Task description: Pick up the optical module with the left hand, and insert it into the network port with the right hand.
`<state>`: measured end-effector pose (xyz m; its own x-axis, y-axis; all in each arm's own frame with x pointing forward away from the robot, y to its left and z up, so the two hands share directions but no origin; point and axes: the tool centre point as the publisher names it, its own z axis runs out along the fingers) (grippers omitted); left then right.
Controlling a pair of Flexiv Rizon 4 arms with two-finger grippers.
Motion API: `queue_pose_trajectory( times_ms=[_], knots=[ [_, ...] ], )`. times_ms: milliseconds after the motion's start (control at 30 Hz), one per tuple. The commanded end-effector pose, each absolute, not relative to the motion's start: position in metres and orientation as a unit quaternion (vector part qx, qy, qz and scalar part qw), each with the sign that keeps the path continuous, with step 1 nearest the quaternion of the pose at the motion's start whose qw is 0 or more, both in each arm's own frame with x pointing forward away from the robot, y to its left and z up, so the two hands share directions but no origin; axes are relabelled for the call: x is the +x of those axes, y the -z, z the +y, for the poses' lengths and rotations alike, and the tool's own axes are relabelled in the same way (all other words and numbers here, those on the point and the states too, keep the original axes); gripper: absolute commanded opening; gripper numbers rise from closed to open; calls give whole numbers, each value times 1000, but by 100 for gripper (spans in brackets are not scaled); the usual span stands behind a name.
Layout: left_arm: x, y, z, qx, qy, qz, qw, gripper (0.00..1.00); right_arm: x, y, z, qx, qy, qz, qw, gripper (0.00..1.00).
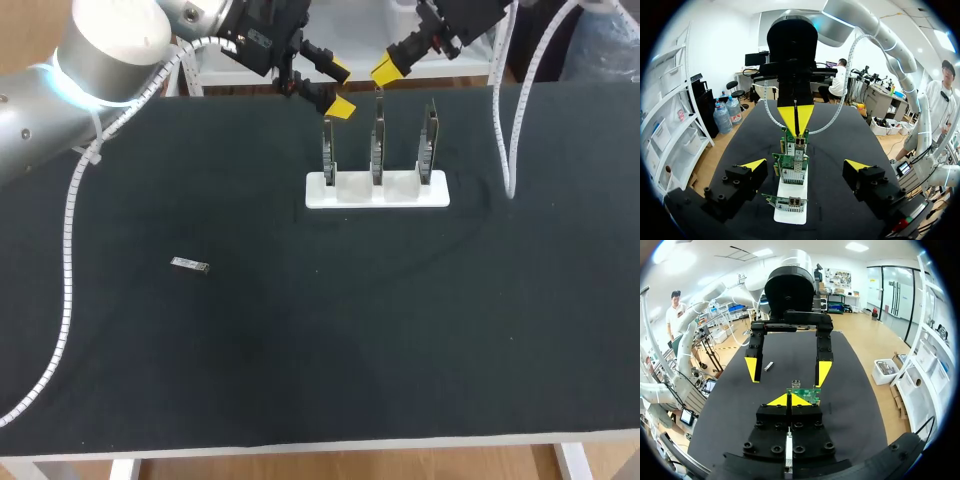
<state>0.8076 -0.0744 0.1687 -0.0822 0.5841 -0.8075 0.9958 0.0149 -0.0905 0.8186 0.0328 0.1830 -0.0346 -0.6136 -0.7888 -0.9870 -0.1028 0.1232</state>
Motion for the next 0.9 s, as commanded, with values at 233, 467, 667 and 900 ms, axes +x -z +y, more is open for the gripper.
queue_pose_trajectory(
  times_ms=[233, 467, 667, 900],
  knots=[
    [807, -169, -75, 610, 347, 648, 296, 100, 830, -179, 35, -650, -376, 617, 237, 0],
    [807, -169, -75, 610, 347, 648, 296, 100, 830, -176, 34, -649, -376, 620, 232, 0],
    [807, -169, -75, 610, 347, 648, 296, 100, 830, -174, 33, -648, -376, 621, 229, 0],
    [807, -169, -75, 610, 347, 648, 296, 100, 829, -169, 32, -647, -377, 625, 222, 0]
  ],
)
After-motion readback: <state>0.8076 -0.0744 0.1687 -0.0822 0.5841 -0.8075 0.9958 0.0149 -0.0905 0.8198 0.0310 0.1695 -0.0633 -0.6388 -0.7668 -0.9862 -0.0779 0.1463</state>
